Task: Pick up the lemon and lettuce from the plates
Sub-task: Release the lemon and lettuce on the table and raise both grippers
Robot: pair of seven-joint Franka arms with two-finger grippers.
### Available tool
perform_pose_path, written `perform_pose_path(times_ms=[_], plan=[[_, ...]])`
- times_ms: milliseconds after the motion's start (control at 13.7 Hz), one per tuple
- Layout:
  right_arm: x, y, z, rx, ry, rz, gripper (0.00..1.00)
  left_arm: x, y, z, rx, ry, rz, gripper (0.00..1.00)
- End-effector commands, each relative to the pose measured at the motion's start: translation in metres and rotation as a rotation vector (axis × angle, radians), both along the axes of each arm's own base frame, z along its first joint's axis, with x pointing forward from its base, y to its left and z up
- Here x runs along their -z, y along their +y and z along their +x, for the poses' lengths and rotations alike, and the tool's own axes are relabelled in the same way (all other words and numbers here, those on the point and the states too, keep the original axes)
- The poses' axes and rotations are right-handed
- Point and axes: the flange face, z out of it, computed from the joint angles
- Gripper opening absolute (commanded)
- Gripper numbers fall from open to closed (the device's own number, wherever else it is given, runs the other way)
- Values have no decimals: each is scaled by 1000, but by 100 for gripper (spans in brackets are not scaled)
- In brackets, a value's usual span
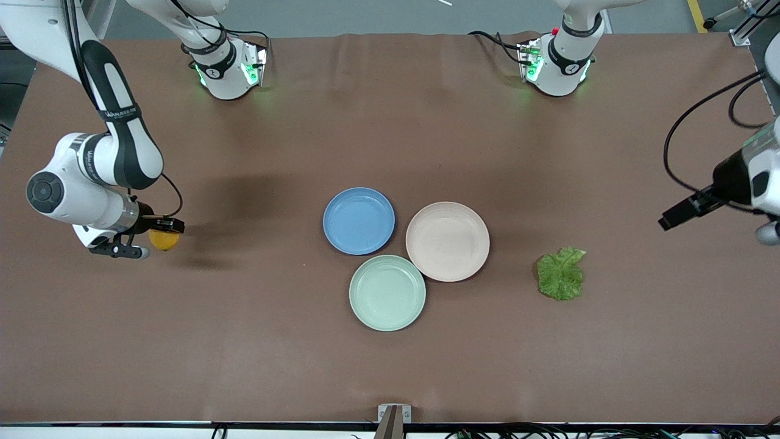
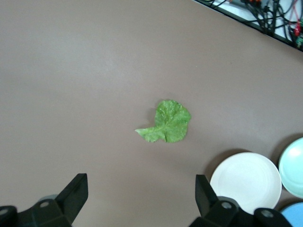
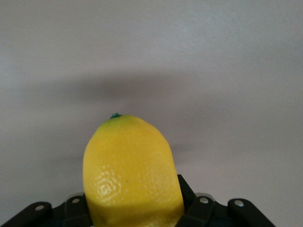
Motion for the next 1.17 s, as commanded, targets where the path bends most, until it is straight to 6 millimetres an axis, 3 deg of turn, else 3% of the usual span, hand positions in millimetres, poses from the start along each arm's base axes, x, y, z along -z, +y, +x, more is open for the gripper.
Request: perform_pose_path(times_ms=[0, 146, 292, 438, 729, 802, 875, 948, 1094], plan=[[31, -11, -7, -16, -21, 0, 14, -17, -11, -18, 57, 36, 18, 100], [50, -10, -10, -16, -39, -4, 14, -37, -13, -38, 89, 28, 25, 100], [59, -7, -10, -19, -35, -4, 17, -38, -23, -59, 164, 60, 42, 100], [58, 0, -9, -22, -36, -4, 17, -41, -19, -78, 177, 65, 54, 100], [62, 17, -6, -22, -46, -8, 20, -46, -24, -93, 271, 56, 68, 100], [62, 16, -6, -21, -46, -8, 31, -46, -29, -93, 293, 56, 71, 100], [62, 16, -6, -21, -45, -8, 63, -46, -31, -93, 329, 53, 72, 100], [58, 16, -5, -19, -45, -8, 88, -47, -28, -92, 363, 48, 73, 100], [31, 14, -1, -18, -76, -12, 100, -42, -27, -89, 397, 55, 67, 100]])
